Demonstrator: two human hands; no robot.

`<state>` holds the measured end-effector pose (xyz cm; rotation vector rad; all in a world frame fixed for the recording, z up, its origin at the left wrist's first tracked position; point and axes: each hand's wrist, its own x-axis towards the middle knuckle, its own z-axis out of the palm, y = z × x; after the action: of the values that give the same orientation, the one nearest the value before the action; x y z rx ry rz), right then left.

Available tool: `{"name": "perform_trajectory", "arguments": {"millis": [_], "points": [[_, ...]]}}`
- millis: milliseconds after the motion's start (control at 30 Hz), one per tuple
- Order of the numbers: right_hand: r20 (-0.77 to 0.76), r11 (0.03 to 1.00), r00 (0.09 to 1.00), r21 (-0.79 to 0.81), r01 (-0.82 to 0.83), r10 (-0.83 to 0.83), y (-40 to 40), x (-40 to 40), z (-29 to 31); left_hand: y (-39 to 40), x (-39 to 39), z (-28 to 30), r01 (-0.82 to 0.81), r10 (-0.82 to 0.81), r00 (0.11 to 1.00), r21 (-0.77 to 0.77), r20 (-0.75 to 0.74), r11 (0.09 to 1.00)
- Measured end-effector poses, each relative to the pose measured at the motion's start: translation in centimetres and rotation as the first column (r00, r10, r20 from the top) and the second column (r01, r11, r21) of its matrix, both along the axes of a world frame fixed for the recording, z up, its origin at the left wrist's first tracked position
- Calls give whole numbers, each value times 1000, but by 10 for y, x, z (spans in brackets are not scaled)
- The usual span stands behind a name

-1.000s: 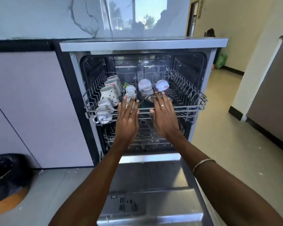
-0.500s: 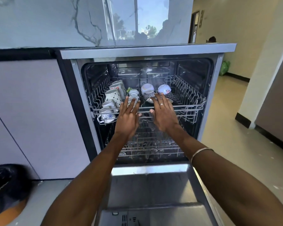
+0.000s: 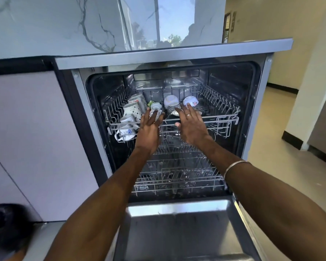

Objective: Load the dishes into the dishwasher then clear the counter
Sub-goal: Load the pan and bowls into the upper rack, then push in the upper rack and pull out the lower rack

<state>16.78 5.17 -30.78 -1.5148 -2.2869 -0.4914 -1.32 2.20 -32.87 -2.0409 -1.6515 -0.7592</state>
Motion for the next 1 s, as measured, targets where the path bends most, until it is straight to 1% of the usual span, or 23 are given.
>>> {"name": "perform_trajectory", "arguments": {"millis": [133,267,367,467,533,600,633,667,733,767,800,833,867,900,933,1000], "points": [[1,999,1000,35,10,-10,0,-1,-2,3,-8,-7,37,-35,999,46,-36,998],[2,1000,1000,9,29,-29,-2,-3,-1,-3,-7,2,65,-65,998,-18,-17,998],[-6,999,1000,25,31,-31,0,-4,-2,-5,-5,6,29,-29,999,-46,-13,999],[-12,999,999,25,35,-35,1,-3,-5,-4,3,-2,-55,53,997,-32,-50,998],[-16,999,1000,30,24,-24,1,-2,-5,-14,12,-20,-81,80,997,18,11,997],[-40,999,999,40,17,-16,2,-1,-6,-30,20,-53,-59,50,994,89,94,994],[-41,999,999,43,16,-15,3,-2,-6,-38,24,-74,-42,26,988,101,152,994],[-39,999,999,45,16,-14,5,-2,-7,-44,28,-96,-11,-8,973,83,232,996],[-46,998,999,68,16,-12,8,-1,-10,-50,37,-128,77,-53,940,-57,338,995],[-56,997,998,79,18,-14,9,0,-12,-46,42,-142,101,-52,945,-137,323,985],[-69,996,998,84,11,-5,10,1,-12,-40,44,-155,93,-37,970,-224,240,970],[-82,996,997,87,-6,13,11,3,-13,-32,46,-164,72,-4,979,-324,205,943],[-95,995,995,96,-30,39,11,5,-14,-28,48,-171,52,4,989,-377,146,925],[-106,993,992,108,-52,64,11,4,-14,-23,48,-180,30,24,991,-398,131,917],[-109,992,991,112,-66,79,12,4,-15,-17,49,-189,14,54,987,-411,153,912],[-107,991,990,113,-77,89,13,6,-14,-10,51,-200,-51,110,984,-364,141,930]]}}
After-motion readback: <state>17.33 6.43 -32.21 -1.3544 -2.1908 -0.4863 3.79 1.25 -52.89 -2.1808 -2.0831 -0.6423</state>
